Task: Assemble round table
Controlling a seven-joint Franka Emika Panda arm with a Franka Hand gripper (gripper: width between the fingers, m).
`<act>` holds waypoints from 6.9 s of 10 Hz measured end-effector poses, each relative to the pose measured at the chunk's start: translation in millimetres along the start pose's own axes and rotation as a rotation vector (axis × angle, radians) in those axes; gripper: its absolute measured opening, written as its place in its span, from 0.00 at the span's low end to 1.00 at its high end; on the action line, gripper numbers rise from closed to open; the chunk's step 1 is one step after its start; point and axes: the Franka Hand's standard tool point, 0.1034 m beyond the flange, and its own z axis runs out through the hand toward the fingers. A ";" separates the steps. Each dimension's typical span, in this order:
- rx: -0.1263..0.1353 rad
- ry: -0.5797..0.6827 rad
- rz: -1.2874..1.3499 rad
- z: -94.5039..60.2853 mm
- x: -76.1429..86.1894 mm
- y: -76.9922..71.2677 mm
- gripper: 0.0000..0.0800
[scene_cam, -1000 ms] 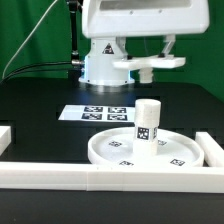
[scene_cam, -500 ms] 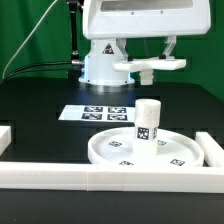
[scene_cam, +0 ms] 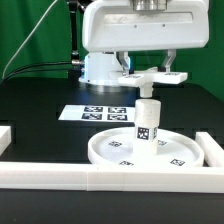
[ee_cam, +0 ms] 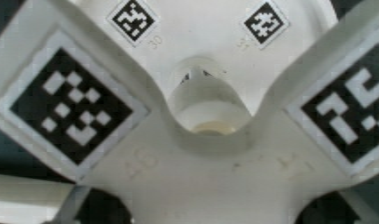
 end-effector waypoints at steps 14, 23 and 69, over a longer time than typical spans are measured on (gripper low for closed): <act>-0.007 0.019 -0.061 24.0 4.5 1.9 0.55; 0.008 0.045 0.329 25.0 6.8 -6.8 0.55; -0.026 -0.027 -0.801 -2.7 31.6 3.1 0.81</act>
Offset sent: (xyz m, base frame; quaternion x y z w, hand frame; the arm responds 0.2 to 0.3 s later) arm 0.0027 0.0064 -0.0063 -0.0004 0.0033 0.0007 1.0000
